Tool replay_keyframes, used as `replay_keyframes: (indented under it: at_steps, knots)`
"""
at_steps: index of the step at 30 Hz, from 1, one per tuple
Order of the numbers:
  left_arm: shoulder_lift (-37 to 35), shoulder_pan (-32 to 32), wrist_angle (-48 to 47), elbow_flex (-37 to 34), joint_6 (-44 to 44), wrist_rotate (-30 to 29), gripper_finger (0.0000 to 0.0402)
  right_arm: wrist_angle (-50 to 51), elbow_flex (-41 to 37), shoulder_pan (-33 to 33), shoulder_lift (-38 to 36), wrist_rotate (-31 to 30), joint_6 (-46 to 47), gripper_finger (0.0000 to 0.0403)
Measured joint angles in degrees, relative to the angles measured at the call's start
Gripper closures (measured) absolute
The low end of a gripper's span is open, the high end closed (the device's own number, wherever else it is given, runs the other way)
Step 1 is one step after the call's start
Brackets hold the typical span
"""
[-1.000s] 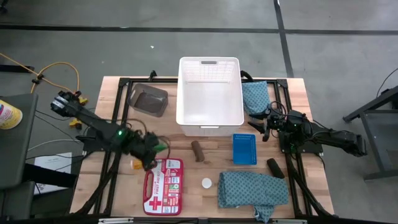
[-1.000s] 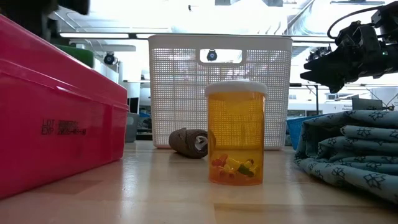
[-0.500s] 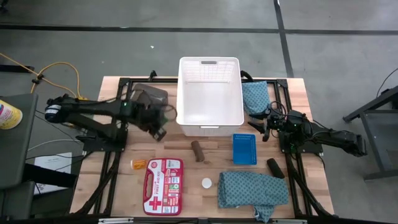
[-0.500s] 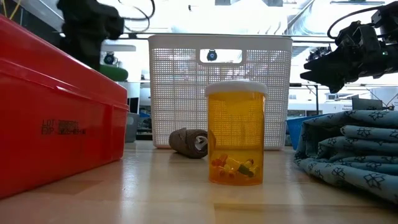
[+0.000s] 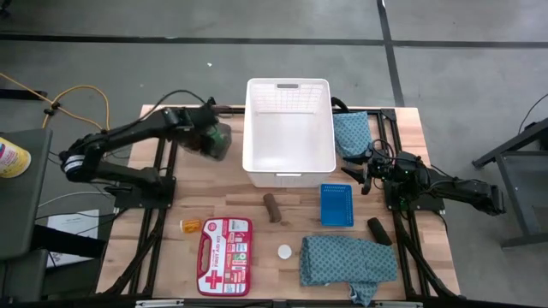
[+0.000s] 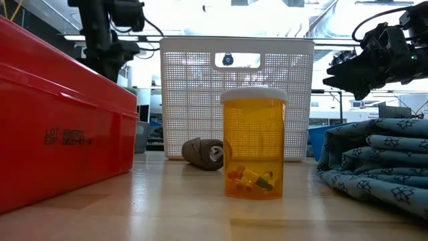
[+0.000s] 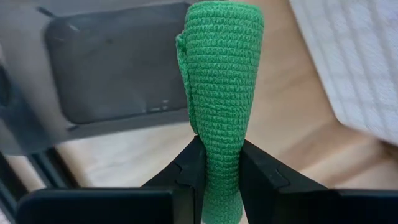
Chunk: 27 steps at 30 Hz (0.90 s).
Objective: Pick & place medical supplies in basket/bin
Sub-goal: Put the green bandage into the black bin
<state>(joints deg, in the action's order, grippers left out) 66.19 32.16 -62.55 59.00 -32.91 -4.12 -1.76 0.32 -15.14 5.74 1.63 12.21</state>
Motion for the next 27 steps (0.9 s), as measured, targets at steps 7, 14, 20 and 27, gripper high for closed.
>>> replay_keyframes:
  at_steps: [7, 14, 20, 27]
  knots:
    - [0.01, 8.67, 1.23, 0.01, 3.37, 0.01, 0.0334, 0.00, -0.02, 0.00, 0.02, 0.00, 0.00, 0.0211]
    - [2.51, 12.80, 2.82, 0.02, 6.65, -0.14, 0.0334, 0.00, -0.02, 0.00, 0.00, 0.00, 0.00, 0.0211]
    - [9.05, 13.27, 4.61, 0.02, 10.41, -0.59, 0.0334, 0.02, 0.00, 0.01, 0.00, 0.00, 0.00, 0.0211]
    - [14.84, 12.66, 7.97, 0.00, 13.08, -0.16, 0.0334, 0.00, 0.00, 0.02, 0.00, 0.00, 0.00, 0.0211]
